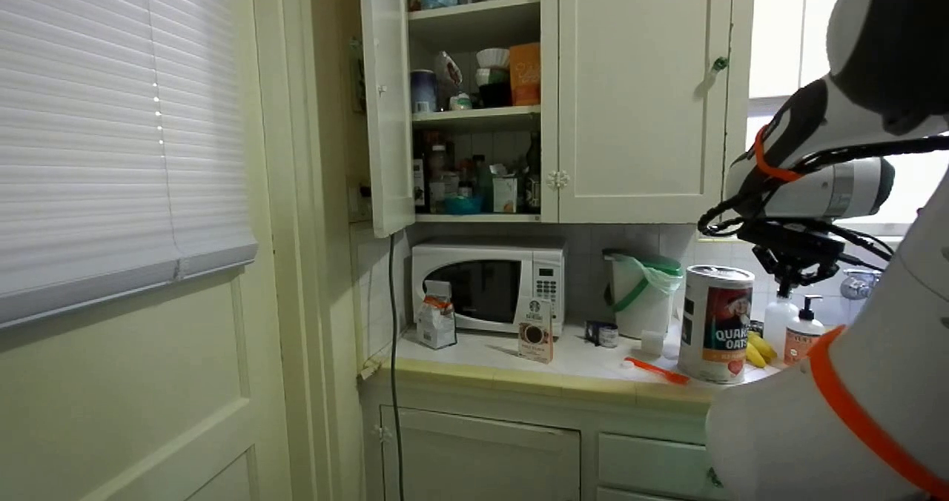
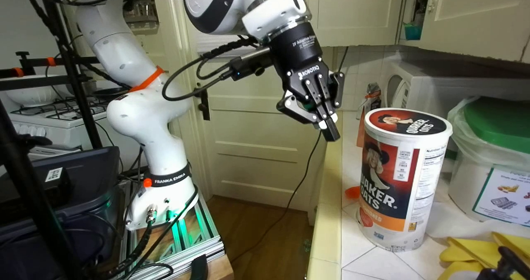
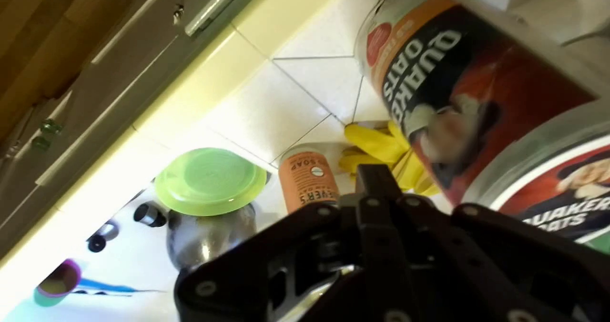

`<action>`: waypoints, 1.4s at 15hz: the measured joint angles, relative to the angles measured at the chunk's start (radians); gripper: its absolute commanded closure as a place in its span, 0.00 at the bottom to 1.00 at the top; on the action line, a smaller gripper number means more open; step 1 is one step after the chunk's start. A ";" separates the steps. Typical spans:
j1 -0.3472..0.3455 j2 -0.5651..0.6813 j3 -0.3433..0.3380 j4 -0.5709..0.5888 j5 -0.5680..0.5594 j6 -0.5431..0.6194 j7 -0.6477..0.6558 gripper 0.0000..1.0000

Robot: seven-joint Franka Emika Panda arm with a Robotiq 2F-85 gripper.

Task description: Move the container of oats to the left.

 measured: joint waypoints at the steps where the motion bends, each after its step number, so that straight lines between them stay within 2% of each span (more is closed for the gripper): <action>1: -0.022 0.055 0.000 0.030 0.001 0.016 0.027 1.00; 3: -0.052 0.168 -0.001 0.108 0.013 0.025 0.086 1.00; 5: -0.053 0.252 -0.009 0.179 0.045 0.025 0.110 0.99; 13: -0.046 0.256 -0.007 0.193 0.058 0.025 0.127 1.00; 21: 0.045 0.361 -0.041 0.299 0.292 0.025 0.145 1.00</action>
